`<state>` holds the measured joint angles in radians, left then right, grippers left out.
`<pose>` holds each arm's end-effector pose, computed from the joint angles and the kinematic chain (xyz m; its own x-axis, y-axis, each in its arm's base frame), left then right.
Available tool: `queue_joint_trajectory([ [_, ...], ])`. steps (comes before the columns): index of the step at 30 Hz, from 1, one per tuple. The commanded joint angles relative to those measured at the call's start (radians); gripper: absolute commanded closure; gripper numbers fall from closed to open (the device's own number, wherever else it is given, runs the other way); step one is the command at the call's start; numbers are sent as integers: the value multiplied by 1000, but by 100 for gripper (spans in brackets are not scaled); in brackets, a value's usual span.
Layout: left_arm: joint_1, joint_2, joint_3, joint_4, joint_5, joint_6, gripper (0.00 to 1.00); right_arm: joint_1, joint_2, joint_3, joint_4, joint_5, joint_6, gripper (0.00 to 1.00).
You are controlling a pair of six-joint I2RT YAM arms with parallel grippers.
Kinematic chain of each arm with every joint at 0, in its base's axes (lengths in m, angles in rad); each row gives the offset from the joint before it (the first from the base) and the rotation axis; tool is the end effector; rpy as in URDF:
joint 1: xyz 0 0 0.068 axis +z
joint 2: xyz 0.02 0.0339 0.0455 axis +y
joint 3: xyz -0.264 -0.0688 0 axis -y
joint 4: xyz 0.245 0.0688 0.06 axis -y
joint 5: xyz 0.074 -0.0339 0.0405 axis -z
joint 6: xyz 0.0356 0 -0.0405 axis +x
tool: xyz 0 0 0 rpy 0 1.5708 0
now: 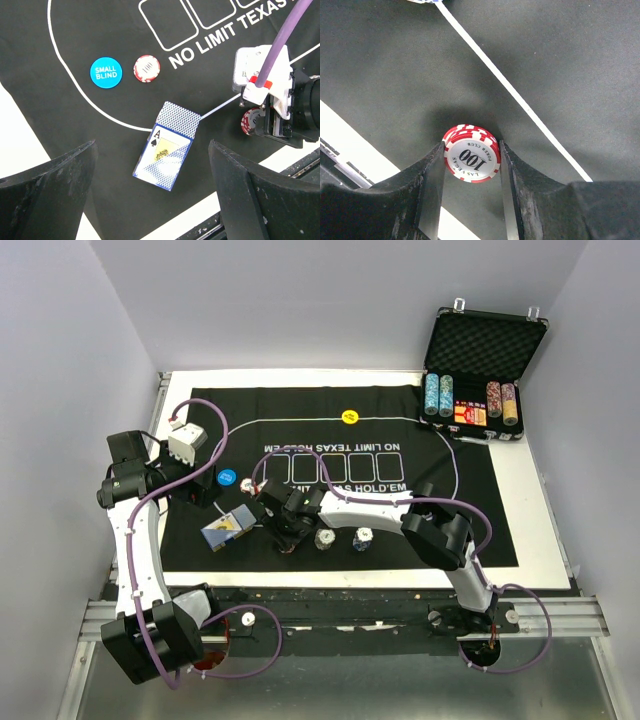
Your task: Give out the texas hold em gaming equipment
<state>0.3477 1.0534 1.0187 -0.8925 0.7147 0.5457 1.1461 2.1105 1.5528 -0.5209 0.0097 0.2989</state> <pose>0.1931 0.0452 0.3137 -0.5845 0.2051 -0.7850 0.4864 0.8630 -0.1367 0.1845 0.4072 0.1646 -0.6148 -0.6448 -0.4541 -0.7620 0.6342 0.1310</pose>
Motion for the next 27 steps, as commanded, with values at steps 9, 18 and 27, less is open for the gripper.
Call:
queue_joint_trajectory([
  [9,10,-15,-9,-13,11,11,1,14,-43,3,-47,-14,14,60],
  [18,8,-7,-11,-16,22,11,1,14,-69,21,-62,19,22,60],
  [27,10,-10,-6,-22,22,14,1,9,-81,82,-87,68,-1,61],
])
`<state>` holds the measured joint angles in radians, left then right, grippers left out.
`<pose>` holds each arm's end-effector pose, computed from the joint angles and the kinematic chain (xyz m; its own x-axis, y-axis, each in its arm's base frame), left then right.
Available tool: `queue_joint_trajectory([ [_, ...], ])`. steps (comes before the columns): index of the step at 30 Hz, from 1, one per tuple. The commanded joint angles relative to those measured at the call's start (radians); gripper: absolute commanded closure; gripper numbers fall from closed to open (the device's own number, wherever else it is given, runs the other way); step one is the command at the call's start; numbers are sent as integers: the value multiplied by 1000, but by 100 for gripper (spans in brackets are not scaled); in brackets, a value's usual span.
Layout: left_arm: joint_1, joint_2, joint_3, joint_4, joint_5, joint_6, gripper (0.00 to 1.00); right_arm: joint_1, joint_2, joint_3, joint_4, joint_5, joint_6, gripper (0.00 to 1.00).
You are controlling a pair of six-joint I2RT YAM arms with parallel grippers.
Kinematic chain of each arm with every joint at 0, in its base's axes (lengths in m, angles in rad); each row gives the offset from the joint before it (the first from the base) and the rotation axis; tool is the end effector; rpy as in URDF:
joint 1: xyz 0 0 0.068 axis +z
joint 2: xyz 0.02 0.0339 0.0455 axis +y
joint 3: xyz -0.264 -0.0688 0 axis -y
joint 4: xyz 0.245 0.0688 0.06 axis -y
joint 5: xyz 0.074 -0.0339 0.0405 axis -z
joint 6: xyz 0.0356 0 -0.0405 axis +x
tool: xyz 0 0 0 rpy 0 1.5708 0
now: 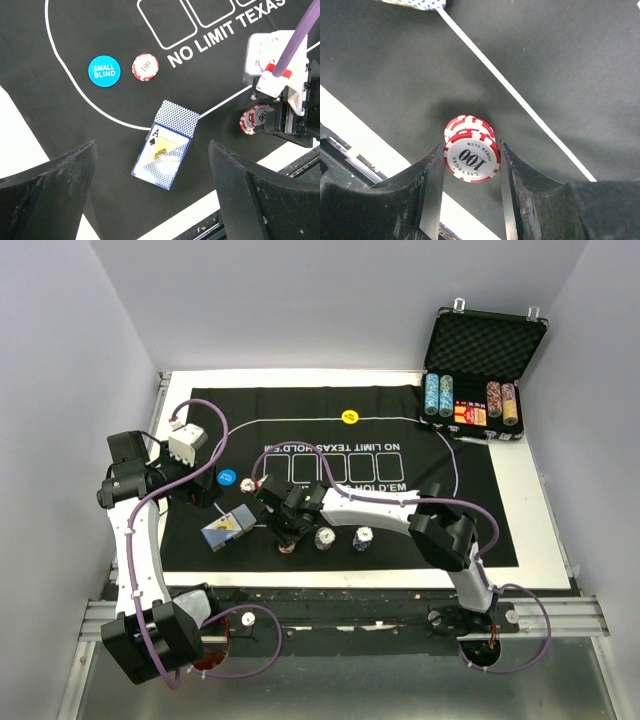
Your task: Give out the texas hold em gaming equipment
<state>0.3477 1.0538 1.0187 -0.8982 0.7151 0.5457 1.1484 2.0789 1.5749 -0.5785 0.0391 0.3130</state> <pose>0.1927 0.0450 0.3133 -0.5889 0.2034 -0.7822 0.4858 0.8625 -0.1415 0.1830 0.4038 0.1816 -0.6228 -0.6351 -0.4570 -0.7485 0.6537 0.1116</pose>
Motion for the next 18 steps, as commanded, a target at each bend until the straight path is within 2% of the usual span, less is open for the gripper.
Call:
queue_joint_trajectory([
  [1,10,-11,-3,-15,23,13,1,4,-51,66,-29,42,-17,61],
  [6,10,-14,-5,-18,20,17,1,-59,-57,88,-32,42,-34,61],
  [18,8,-20,-11,-21,21,20,1,-453,44,224,-6,83,-80,62],
])
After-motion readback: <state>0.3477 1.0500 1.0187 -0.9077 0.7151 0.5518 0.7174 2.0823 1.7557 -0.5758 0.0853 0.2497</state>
